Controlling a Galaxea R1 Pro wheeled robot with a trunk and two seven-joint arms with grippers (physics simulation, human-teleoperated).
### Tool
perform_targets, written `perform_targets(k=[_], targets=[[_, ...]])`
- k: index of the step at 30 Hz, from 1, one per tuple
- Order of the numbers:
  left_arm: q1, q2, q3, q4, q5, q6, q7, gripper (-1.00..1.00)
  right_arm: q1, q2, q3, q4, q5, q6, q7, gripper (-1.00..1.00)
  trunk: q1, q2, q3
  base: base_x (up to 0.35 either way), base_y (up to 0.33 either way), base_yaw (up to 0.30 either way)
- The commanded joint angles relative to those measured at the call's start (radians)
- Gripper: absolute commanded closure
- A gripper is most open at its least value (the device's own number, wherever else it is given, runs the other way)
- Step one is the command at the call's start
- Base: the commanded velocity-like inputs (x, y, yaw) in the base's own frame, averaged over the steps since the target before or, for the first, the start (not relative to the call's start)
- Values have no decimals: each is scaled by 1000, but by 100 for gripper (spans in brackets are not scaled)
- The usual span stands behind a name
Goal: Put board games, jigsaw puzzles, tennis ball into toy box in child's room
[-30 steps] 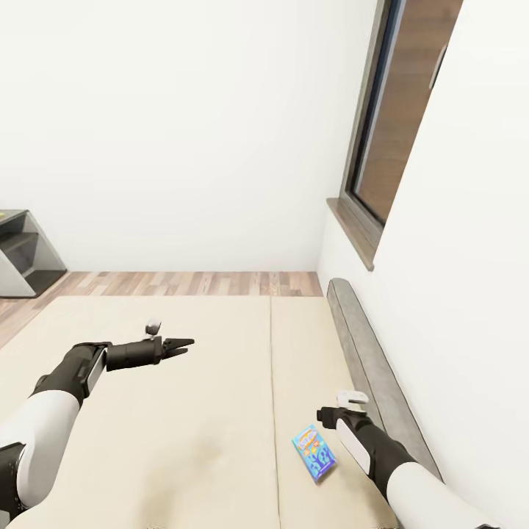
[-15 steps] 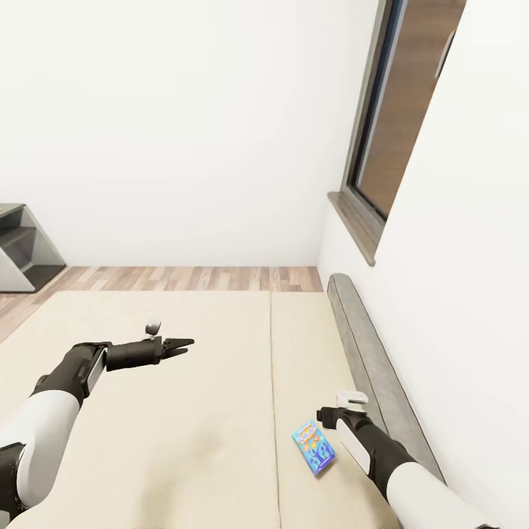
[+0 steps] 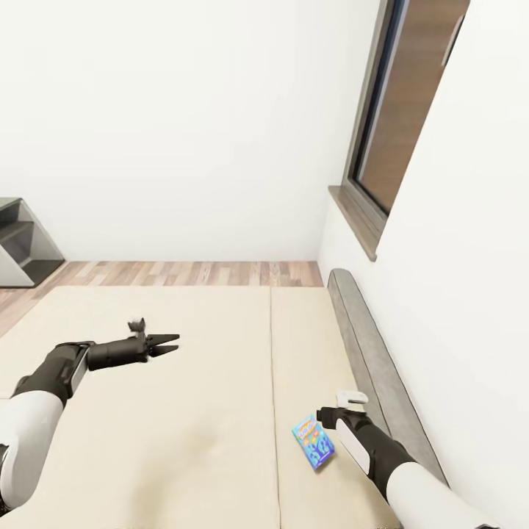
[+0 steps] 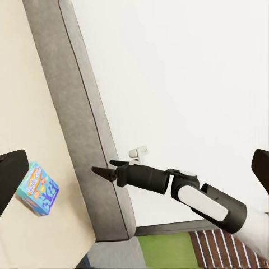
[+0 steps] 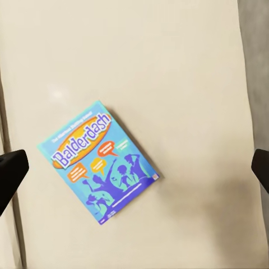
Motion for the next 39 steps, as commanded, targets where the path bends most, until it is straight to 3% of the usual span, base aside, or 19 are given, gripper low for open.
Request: perform_targets(k=[1, 6, 8, 12, 39], targets=[[-1, 8, 5, -1, -10, 13, -9, -100, -1, -1, 7, -2, -8, 4, -9, -100, 1, -2, -4, 0, 0, 0], [-1, 66, 7, -5, -8, 18, -9, -100, -1, -1, 7, -2, -8, 4, -9, -100, 1, -2, -12, 0, 0, 0], [-1, 101, 8, -6, -5, 19, -9, -100, -1, -1, 7, -2, -8, 4, -9, -100, 1, -2, -15, 0, 0, 0], [0, 127, 7, -11, -1, 20, -9, -100, -1, -1, 7, -2, -8, 4, -9, -100, 1, -2, -22, 0, 0, 0], [1, 121, -2, -23, 1, 21, -9, -100, -1, -1, 7, -2, -8, 4, -9, -100, 1, -2, -66, 0, 0, 0]])
